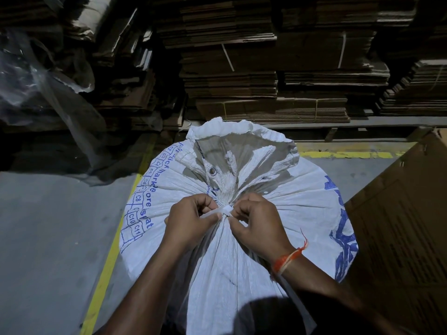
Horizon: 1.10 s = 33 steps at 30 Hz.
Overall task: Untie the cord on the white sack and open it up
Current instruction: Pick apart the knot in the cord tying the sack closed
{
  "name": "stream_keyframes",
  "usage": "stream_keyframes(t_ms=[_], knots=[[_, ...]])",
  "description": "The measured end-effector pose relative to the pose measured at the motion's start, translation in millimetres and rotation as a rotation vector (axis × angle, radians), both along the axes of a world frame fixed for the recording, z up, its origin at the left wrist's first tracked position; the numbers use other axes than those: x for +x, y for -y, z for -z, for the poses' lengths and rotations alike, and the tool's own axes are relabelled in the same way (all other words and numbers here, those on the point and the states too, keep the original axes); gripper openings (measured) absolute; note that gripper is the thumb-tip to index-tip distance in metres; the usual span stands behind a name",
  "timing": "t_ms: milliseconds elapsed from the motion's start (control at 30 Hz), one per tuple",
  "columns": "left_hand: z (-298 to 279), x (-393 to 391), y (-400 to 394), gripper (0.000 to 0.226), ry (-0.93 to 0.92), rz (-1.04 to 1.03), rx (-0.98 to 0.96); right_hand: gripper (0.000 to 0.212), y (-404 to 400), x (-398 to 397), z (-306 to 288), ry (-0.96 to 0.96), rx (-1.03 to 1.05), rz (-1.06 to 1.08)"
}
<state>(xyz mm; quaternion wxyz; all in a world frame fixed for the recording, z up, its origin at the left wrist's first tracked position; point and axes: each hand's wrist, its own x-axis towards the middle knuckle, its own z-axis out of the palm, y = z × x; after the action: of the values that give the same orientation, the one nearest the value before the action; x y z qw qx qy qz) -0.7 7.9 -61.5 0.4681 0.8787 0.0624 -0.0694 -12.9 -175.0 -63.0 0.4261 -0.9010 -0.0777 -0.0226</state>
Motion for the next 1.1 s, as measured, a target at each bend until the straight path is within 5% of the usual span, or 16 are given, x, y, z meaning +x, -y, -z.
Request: stream_keyframes(t_ms=[400,633,800,1100], knots=[[0.1,1.1,-0.2,0.024,-0.013,-0.002,0.02,0.017,10.2,0.9,-5.2,-0.093,-0.095,-0.119],[-1.0,0.1,-0.4,0.024,-0.034,0.056,0.036,0.047,15.5,0.6,-13.1,-0.115,0.084,0.041],[-6.0,-1.5,2.1,0.022,-0.007,0.094,0.038,0.009,19.7,3.9,-8.7,-0.259,0.035,0.053],[-10.2,-9.2,16.2,0.034,0.137,0.0,0.048,0.017,19.7,5.6,-5.3,-0.158,0.029,0.068]])
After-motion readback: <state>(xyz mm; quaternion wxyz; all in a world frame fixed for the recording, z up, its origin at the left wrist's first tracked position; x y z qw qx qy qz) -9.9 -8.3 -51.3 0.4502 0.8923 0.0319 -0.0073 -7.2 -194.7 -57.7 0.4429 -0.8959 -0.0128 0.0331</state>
